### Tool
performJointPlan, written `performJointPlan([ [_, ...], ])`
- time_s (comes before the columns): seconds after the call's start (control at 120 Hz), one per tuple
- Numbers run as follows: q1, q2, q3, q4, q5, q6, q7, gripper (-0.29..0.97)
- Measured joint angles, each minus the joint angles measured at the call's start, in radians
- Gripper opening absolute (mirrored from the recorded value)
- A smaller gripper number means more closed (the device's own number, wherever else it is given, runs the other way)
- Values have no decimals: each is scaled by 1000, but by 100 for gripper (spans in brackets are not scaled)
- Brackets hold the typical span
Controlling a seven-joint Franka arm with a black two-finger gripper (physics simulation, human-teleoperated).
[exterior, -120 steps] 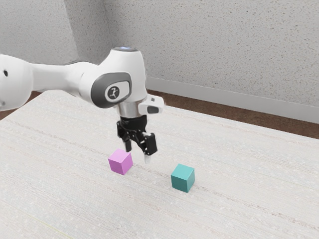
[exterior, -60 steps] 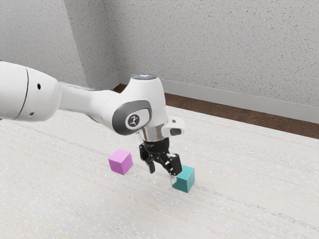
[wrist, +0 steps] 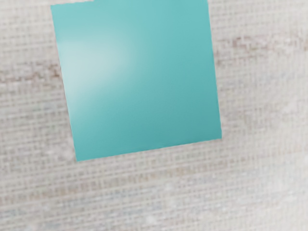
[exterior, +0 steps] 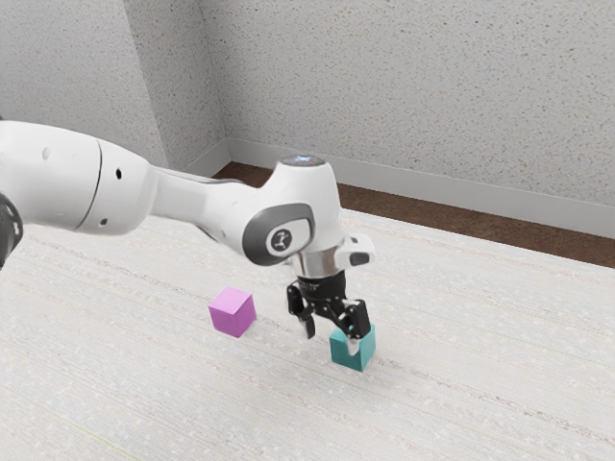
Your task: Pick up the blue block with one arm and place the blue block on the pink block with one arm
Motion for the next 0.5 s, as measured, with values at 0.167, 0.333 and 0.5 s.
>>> performJointPlan([
  [0.167,-6,67,9,55,23,-4,-27,68],
  [0.333,-23,115,28,108,46,-7,-47,68],
  [0.5,-40,138,30,129,62,-13,-63,68],
])
